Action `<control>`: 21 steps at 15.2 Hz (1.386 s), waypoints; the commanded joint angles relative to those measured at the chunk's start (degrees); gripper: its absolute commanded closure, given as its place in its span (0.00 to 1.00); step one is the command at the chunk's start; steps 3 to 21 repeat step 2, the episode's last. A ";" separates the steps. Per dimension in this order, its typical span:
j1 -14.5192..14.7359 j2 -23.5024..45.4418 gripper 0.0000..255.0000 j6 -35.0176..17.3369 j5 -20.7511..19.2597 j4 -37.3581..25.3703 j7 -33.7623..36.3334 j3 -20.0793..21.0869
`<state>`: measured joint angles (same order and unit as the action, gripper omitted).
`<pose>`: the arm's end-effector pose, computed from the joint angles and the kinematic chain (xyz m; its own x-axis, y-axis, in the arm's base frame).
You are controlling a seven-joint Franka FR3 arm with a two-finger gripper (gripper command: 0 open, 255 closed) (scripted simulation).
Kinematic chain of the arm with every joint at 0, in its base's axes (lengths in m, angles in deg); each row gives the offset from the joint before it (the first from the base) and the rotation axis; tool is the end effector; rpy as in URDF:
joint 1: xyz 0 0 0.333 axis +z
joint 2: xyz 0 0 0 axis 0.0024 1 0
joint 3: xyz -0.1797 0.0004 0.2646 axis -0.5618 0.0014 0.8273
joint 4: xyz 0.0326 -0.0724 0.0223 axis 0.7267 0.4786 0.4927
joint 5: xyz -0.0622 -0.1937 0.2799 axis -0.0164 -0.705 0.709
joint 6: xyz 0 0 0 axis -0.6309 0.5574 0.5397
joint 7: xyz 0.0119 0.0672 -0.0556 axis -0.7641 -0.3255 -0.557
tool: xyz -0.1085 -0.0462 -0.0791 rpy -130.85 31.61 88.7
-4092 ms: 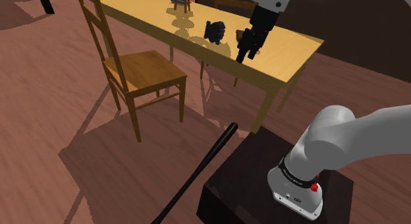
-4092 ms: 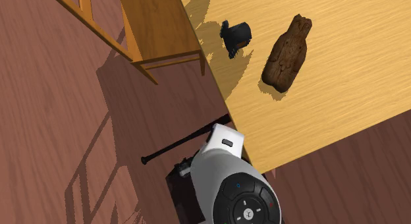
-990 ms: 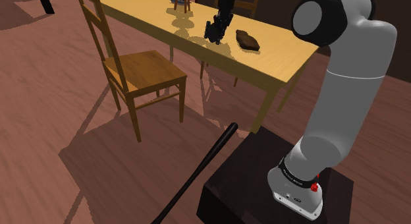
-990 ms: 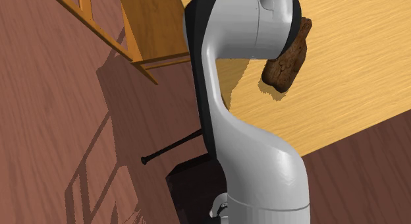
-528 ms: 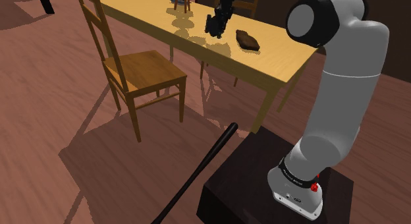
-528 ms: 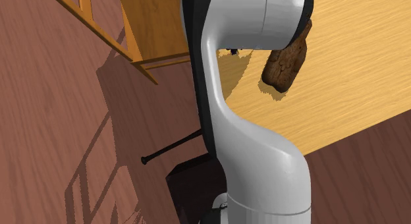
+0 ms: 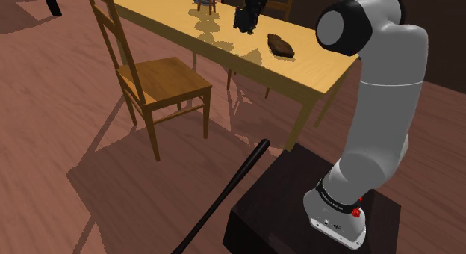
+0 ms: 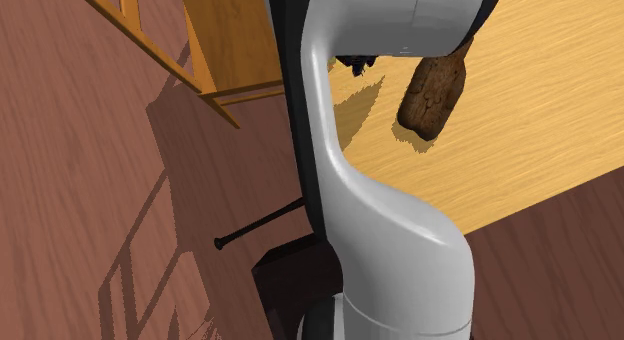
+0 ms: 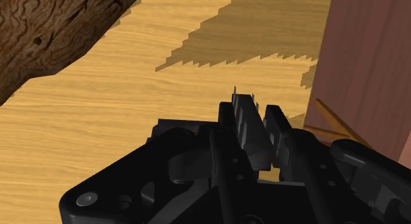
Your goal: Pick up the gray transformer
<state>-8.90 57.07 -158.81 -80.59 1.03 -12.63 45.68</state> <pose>0.5632 -0.1969 0.6132 0.9999 0.0122 0.0072 0.0120 -0.9997 0.0220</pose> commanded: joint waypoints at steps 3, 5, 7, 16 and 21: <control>-0.73 1.80 1.00 2.21 0.51 -4.01 -0.22 0.01; -0.73 1.80 1.00 2.21 0.51 -4.01 -0.22 0.01; -0.73 1.80 1.00 2.21 0.51 -4.01 -0.22 0.01; -0.73 1.80 1.00 2.21 0.51 -4.01 -0.22 0.01; -0.73 1.80 1.00 2.21 0.51 -4.01 -0.22 0.01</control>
